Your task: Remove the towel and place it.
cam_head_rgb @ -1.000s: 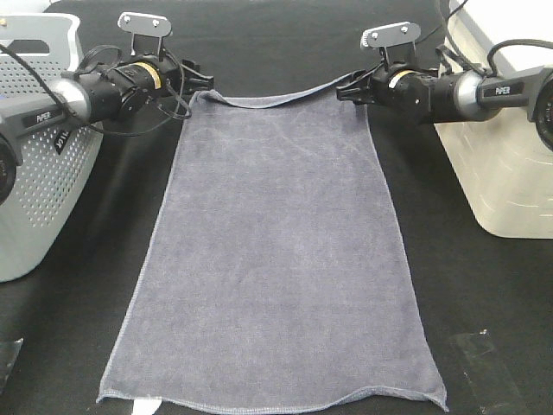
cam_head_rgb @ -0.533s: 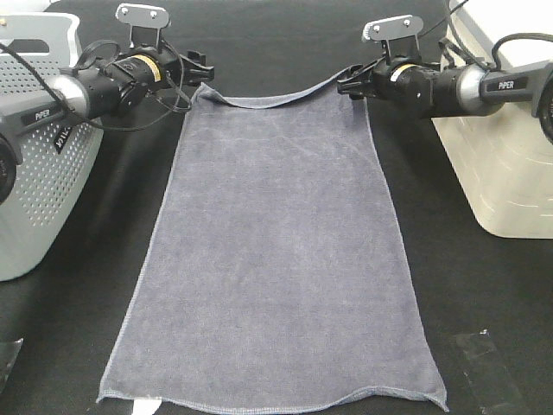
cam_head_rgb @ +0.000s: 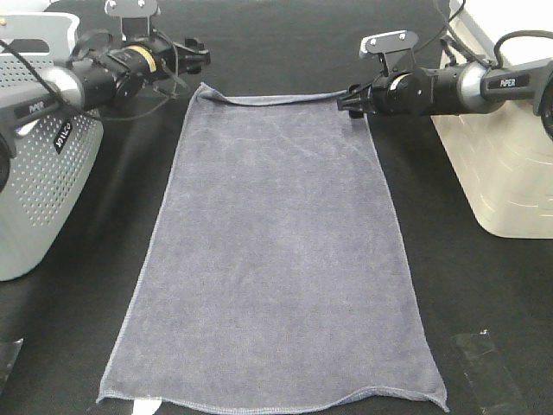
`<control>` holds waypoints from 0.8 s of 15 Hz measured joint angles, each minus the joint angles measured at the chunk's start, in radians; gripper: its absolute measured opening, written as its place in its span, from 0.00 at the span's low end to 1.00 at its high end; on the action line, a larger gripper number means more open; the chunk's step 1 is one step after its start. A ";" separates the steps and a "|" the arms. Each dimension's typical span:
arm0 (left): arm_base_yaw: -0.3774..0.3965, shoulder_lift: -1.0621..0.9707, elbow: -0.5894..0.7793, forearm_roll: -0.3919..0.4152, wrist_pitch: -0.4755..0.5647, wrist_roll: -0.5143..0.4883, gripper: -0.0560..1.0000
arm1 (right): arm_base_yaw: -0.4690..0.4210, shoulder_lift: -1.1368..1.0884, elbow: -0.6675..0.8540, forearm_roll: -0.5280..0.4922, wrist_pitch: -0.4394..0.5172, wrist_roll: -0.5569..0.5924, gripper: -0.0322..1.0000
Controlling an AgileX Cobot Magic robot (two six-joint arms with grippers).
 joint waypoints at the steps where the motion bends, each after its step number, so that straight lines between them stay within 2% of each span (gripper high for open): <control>1: -0.002 -0.012 0.000 -0.001 0.010 -0.002 0.78 | 0.000 -0.004 0.000 0.005 0.042 0.000 0.75; 6: -0.017 -0.084 0.000 -0.001 0.067 -0.003 0.78 | 0.001 -0.062 0.000 0.026 0.247 0.002 0.75; 8: -0.029 -0.130 0.000 -0.001 0.120 -0.003 0.78 | 0.001 -0.125 0.000 0.043 0.319 0.002 0.75; 10: -0.047 -0.180 0.000 -0.001 0.220 -0.003 0.78 | 0.001 -0.196 0.000 0.081 0.421 0.002 0.75; 12: -0.074 -0.241 0.000 0.000 0.391 -0.003 0.77 | 0.001 -0.267 0.000 0.125 0.548 0.002 0.75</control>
